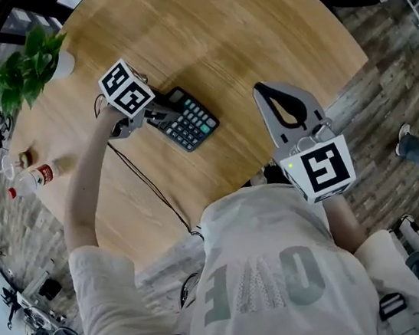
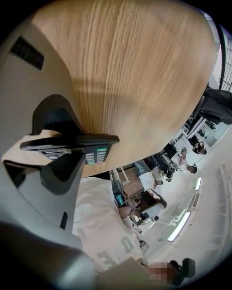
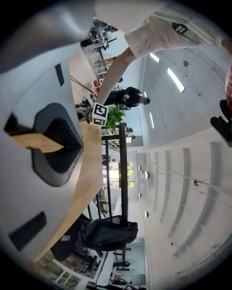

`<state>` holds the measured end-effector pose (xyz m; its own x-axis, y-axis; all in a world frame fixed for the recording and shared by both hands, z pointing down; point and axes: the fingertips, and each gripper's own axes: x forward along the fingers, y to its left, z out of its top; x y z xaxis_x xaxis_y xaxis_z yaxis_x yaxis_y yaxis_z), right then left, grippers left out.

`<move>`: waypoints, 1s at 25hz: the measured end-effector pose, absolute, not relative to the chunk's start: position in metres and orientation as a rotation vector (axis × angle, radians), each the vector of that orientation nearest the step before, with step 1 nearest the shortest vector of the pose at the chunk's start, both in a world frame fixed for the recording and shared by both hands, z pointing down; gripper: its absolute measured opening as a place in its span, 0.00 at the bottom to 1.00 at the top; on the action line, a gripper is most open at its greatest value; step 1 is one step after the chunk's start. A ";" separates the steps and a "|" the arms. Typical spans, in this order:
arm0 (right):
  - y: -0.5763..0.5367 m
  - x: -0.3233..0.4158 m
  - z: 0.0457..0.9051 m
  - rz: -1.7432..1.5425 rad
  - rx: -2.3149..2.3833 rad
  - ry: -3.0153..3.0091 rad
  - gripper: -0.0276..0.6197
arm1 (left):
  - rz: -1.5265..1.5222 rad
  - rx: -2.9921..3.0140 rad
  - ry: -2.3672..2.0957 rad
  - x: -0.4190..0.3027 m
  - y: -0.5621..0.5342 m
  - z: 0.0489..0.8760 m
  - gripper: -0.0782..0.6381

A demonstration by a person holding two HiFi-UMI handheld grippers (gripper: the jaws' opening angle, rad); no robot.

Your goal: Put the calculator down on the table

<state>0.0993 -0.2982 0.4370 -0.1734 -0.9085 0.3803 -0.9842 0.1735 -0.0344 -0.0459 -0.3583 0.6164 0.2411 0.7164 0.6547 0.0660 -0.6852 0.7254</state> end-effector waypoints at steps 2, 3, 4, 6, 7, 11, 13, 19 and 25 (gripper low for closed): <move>-0.298 0.097 0.438 0.421 1.823 -2.176 0.07 | 1.477 1.961 0.686 -0.047 -0.362 0.620 0.27; -0.297 0.097 0.439 0.425 1.822 -2.174 0.07 | 1.473 1.970 0.676 -0.047 -0.362 0.622 0.27; -0.297 0.096 0.440 0.425 1.819 -2.171 0.07 | 1.471 1.983 0.664 -0.047 -0.363 0.623 0.27; -0.296 0.094 0.442 0.425 1.813 -2.167 0.07 | 1.470 2.013 0.640 -0.047 -0.365 0.626 0.28; -0.296 0.093 0.443 0.424 1.810 -2.166 0.07 | 1.472 2.027 0.633 -0.046 -0.366 0.627 0.28; -0.297 0.089 0.443 0.419 1.789 -2.167 0.07 | 1.498 2.076 0.635 -0.045 -0.368 0.627 0.29; -0.296 0.087 0.442 0.413 1.784 -2.173 0.07 | 1.536 2.138 0.614 -0.045 -0.371 0.627 0.34; -0.294 0.082 0.437 0.388 1.778 -2.198 0.07 | 1.642 2.284 0.558 -0.041 -0.377 0.627 0.42; -0.291 0.082 0.426 0.330 1.779 -2.224 0.07 | 1.703 2.459 0.437 -0.038 -0.387 0.624 0.53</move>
<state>0.0824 -0.2915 0.4257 -0.2071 -0.9134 0.3505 -0.9758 0.2186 -0.0069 -0.0378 -0.3873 0.6239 0.3259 0.3011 0.8962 0.1675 -0.9513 0.2587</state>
